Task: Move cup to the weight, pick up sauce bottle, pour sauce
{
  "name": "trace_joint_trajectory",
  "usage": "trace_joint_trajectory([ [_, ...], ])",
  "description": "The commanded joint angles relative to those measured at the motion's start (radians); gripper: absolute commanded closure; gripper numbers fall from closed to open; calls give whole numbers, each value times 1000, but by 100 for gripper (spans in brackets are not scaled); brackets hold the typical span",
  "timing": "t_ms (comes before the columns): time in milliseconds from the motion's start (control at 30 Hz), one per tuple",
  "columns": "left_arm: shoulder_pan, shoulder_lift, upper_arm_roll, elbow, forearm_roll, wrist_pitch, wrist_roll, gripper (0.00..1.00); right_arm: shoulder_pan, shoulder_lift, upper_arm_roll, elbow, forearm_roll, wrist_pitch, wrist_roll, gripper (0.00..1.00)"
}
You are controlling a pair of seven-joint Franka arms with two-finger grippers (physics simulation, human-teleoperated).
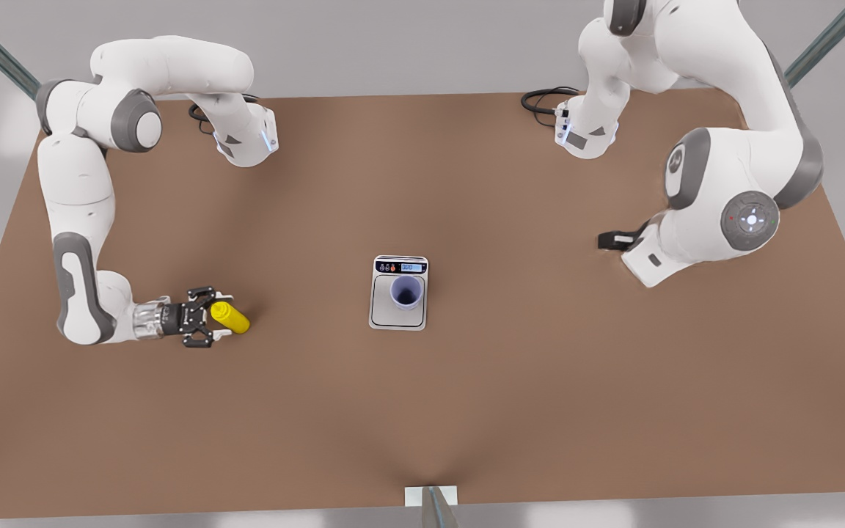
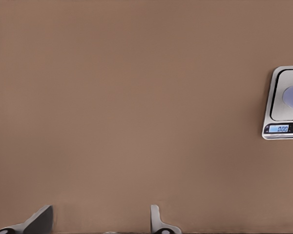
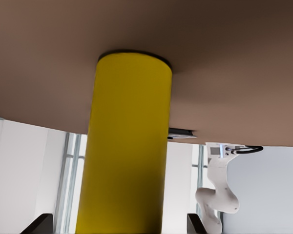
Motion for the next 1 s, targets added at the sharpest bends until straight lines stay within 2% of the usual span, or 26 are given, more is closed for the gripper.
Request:
trace_joint_trajectory([
  [0, 6, -18, 0, -1, 115, -1, 15, 1, 0, 3, 1, 0, 0, 0, 0, 3],
  [33, 192, -81, -166, -12, 133, 5, 0, 0, 0, 5, 1, 1, 0, 0, -1, 23],
  [67, 374, -123, -417, -18, 242, 11, -51, 0, 11, 5, 1, 1, 0, 0, -1, 37],
  [100, 472, -182, -509, -83, 236, 53, -60, 0, 11, 5, 1, 3, -2, 0, -1, 44],
  [167, 492, -218, -521, -144, 218, 128, -90, 0, 11, 5, 1, 6, -2, 0, -1, 58],
  [300, 492, -181, -509, -133, 219, 114, -77, 0, 11, 3, 1, 15, -8, 0, -18, 74],
  [400, 494, -172, -509, -133, 219, 114, -74, 0, 11, 2, 1, 15, -8, 0, -24, 77],
  [533, 492, -163, -504, -132, 219, 116, -74, 0, 38, -52, 0, 109, -49, 3, 74, 79],
  [667, 494, -161, -503, -132, 219, 116, -74, 0, 124, -173, -4, 136, -121, 80, 129, 79],
  [867, 494, -161, -503, -132, 219, 117, -74, 0, 270, -334, 4, 139, -210, 265, 387, 79],
  [967, 494, -160, -503, -133, 218, 116, -74, 0, 265, -391, 182, 150, -394, 448, 612, 79],
])
